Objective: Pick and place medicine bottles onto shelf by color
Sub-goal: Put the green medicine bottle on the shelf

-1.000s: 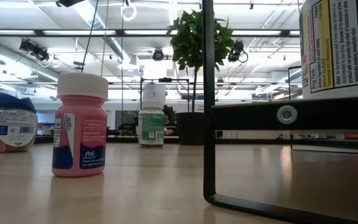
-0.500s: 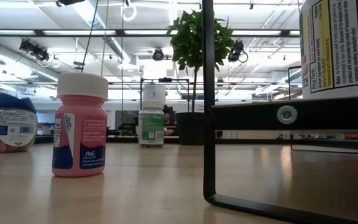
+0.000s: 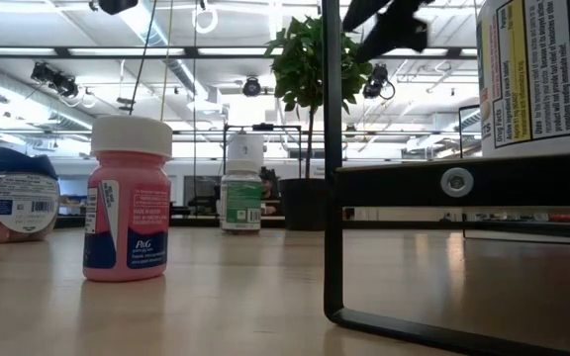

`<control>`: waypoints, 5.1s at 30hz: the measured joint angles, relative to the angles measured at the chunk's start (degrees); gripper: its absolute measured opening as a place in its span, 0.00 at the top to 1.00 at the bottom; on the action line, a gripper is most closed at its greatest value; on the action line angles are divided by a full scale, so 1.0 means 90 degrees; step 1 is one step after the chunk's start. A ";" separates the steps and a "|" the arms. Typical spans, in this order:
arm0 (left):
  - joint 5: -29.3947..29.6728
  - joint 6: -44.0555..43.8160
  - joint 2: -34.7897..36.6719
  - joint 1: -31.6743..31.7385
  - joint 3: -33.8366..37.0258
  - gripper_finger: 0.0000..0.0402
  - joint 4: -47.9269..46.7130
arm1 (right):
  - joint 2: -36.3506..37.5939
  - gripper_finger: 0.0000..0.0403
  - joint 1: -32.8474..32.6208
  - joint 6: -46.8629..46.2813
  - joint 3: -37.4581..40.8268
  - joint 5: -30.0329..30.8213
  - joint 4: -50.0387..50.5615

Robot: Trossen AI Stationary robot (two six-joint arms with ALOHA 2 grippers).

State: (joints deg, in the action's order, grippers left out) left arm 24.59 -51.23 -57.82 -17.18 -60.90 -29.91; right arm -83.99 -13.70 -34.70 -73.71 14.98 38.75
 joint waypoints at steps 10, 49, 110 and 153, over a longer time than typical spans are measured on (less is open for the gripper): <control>0.0036 0.0059 0.0438 0.1354 0.0000 0.57 0.0035 | -0.0160 0.36 0.1204 0.2610 -0.0002 -0.0387 -0.1272; -0.1528 0.0605 0.1098 0.2777 -0.0002 0.57 -0.0512 | -0.2569 0.15 0.2749 0.2799 -0.0001 -0.0430 -0.4933; -0.1555 0.0208 0.1037 0.2699 0.0005 0.57 -0.0711 | -0.3538 0.37 0.2864 0.3368 0.0002 -0.0859 -0.5815; -0.1550 0.0480 0.1043 0.2699 0.0000 0.57 -0.0602 | 0.0437 0.38 -0.0865 -0.1298 0.0744 0.2051 -0.0616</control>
State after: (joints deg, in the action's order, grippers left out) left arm 10.63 -46.91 -48.43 7.11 -60.90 -35.32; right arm -80.05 -21.48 -46.38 -67.02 33.44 33.20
